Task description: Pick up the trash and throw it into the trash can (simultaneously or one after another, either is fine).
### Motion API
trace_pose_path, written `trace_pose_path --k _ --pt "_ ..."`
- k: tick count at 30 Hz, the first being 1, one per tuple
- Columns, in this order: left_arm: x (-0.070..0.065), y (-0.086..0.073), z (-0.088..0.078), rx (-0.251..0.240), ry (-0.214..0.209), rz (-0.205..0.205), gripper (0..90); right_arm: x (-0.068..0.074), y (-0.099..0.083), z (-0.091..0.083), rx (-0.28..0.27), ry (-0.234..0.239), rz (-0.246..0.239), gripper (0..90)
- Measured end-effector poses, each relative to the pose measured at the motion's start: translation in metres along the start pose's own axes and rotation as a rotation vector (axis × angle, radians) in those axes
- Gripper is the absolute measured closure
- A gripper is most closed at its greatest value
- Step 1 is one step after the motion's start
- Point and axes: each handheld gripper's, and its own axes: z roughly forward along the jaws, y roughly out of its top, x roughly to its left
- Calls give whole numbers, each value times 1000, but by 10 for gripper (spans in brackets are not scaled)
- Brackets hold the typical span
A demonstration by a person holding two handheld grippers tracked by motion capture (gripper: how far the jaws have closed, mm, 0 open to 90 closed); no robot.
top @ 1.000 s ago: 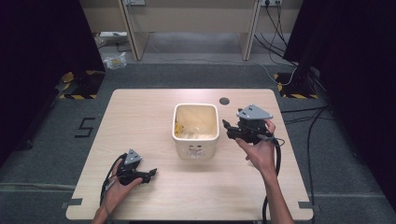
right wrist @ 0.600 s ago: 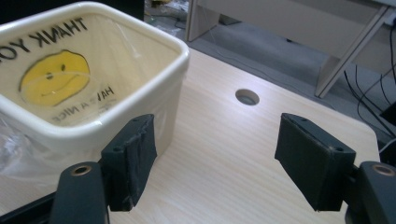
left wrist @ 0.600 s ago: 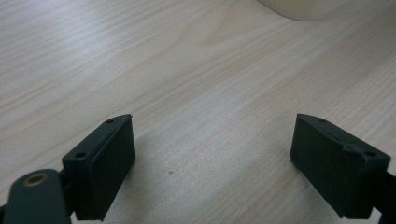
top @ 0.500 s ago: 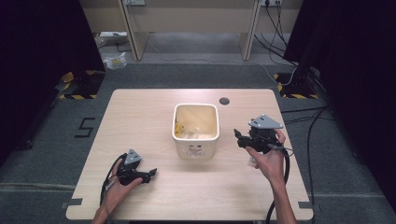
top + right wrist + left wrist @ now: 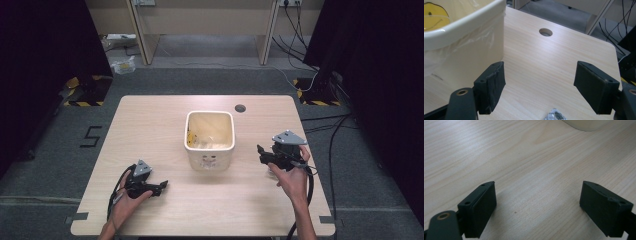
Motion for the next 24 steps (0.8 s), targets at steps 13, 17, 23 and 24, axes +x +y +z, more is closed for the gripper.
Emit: trace_pose_path --k 13,17,23,24 --pt "0 0 0 1 -1 0 131 -4 -28 13 85 -48 53 245" --pt "0 0 0 1 -1 0 131 -5 -38 18 113 -59 74 244" --pt "0 0 0 1 -1 0 132 -9 -48 26 141 -75 96 243" --pt "0 0 0 0 -1 0 131 -9 -49 27 146 -79 100 243"
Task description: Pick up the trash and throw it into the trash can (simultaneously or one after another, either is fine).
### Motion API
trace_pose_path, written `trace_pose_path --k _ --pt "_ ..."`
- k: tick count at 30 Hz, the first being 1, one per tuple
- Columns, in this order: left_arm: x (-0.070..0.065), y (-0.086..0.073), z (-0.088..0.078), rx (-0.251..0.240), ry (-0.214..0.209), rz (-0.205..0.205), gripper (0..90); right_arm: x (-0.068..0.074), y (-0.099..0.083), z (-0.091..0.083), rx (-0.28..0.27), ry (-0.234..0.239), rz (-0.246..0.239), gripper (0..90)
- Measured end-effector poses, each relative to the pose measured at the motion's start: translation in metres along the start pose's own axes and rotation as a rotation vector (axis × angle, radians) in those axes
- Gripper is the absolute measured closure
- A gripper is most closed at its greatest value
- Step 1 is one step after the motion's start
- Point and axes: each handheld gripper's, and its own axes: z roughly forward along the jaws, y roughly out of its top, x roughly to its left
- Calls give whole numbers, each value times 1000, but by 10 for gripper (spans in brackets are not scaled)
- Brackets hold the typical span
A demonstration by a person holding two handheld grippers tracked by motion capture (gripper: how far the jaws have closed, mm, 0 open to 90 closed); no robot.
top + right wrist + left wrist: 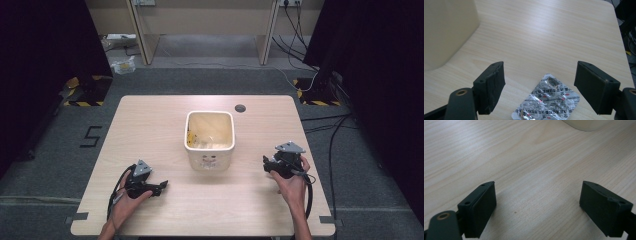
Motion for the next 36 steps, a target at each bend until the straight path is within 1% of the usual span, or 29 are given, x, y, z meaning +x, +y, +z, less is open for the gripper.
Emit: trace_pose_path --k 2,4,7,10,15,18,21,26,33,36 --pt "0 0 0 0 0 0 131 0 -5 5 19 1 11 243" --pt "0 0 0 2 -1 0 132 -1 -6 7 24 -2 10 243" --pt "0 0 0 1 0 1 132 -2 -10 11 42 -6 26 243" --pt "0 0 0 1 0 0 131 -4 -14 13 55 -18 31 243" --pt "0 0 0 1 1 2 132 -8 -20 15 68 -31 60 241" --pt "0 0 0 -3 2 3 136 -11 -25 17 79 -33 94 236" --pt "0 0 0 -3 1 3 136 -12 -29 18 89 -28 108 233" --pt "0 0 0 -3 1 3 137 -14 -34 25 111 -37 130 222" --pt "0 0 0 -3 1 3 137 -14 -39 31 126 -23 130 219" --pt "0 0 0 -4 1 3 137 -14 -39 32 119 -16 129 234"
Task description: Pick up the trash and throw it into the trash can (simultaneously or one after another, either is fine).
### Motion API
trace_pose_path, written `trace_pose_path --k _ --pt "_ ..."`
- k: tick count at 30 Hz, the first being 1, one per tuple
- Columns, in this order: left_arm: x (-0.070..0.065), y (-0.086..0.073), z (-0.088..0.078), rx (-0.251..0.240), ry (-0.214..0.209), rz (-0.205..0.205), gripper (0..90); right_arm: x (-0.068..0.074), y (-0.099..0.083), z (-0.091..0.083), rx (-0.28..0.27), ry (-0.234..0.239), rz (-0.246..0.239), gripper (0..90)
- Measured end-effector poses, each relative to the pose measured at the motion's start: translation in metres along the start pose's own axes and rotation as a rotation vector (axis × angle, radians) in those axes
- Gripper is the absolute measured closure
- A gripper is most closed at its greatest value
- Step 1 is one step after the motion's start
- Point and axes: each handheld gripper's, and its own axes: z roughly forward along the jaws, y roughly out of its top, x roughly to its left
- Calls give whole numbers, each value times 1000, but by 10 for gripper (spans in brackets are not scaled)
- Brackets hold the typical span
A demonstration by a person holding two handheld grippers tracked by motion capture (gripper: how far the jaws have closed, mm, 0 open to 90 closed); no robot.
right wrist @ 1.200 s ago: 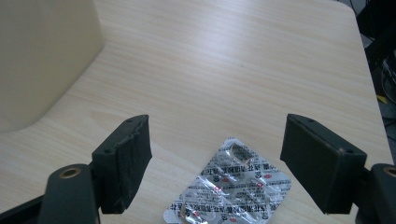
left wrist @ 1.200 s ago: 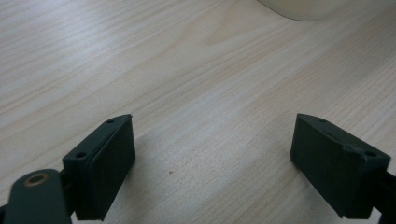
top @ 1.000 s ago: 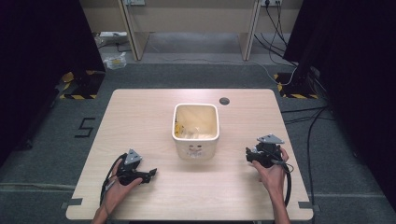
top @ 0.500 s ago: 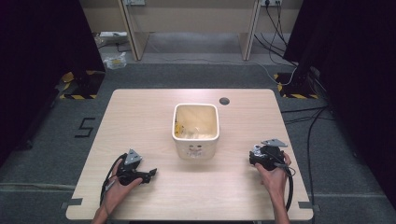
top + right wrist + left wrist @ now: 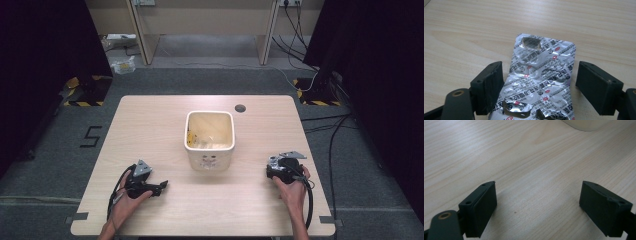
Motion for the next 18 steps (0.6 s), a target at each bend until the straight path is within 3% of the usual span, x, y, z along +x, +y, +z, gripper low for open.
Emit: trace_pose_path --k 8,18 --pt "0 0 0 -1 0 2 142 0 0 -1 -4 33 5 336" --pt "0 0 0 0 -1 2 141 -1 0 0 -14 41 -4 342"
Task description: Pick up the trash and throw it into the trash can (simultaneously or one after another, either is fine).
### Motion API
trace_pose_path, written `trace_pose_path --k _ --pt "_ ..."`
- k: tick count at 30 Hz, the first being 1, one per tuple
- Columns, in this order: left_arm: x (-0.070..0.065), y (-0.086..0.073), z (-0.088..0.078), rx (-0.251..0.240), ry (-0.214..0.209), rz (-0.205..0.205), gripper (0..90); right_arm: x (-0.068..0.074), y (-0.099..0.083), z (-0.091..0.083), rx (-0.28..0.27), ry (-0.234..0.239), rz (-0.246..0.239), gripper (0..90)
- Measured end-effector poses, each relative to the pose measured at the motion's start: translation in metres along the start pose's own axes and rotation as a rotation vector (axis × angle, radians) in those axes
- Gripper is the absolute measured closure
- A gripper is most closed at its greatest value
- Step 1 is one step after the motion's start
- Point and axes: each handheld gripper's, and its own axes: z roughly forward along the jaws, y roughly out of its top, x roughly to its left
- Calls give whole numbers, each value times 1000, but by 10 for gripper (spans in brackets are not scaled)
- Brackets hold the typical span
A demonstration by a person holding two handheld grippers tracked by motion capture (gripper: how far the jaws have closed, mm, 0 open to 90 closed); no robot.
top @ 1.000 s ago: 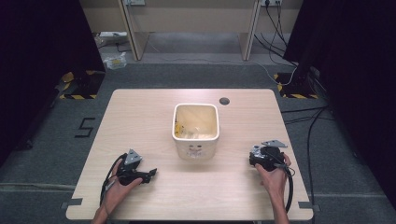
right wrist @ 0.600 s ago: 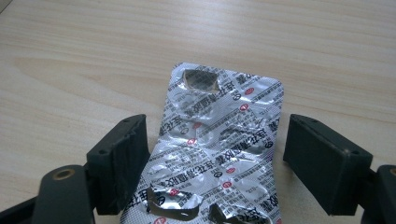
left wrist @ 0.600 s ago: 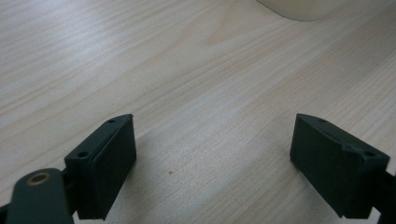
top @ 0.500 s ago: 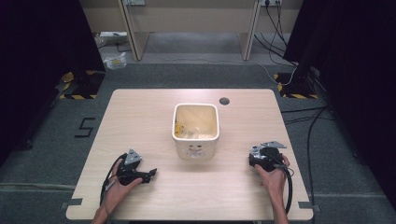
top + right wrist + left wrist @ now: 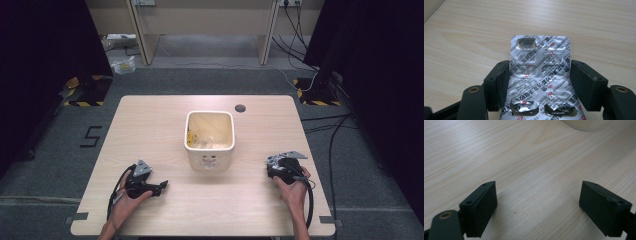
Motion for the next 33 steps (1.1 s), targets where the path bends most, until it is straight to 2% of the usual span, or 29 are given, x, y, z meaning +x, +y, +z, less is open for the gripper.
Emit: trace_pose_path --k 10,22,24,33 --pt "0 0 0 1 -2 0 141 -2 1 -1 -13 -10 -10 342" --pt "0 0 0 3 -2 0 140 -3 9 -14 -61 -4 -16 342" --pt "0 0 0 0 -2 0 141 -2 10 -16 -71 -2 -10 342" --pt "0 0 0 1 -2 -1 141 3 16 -21 -92 -1 -35 342"
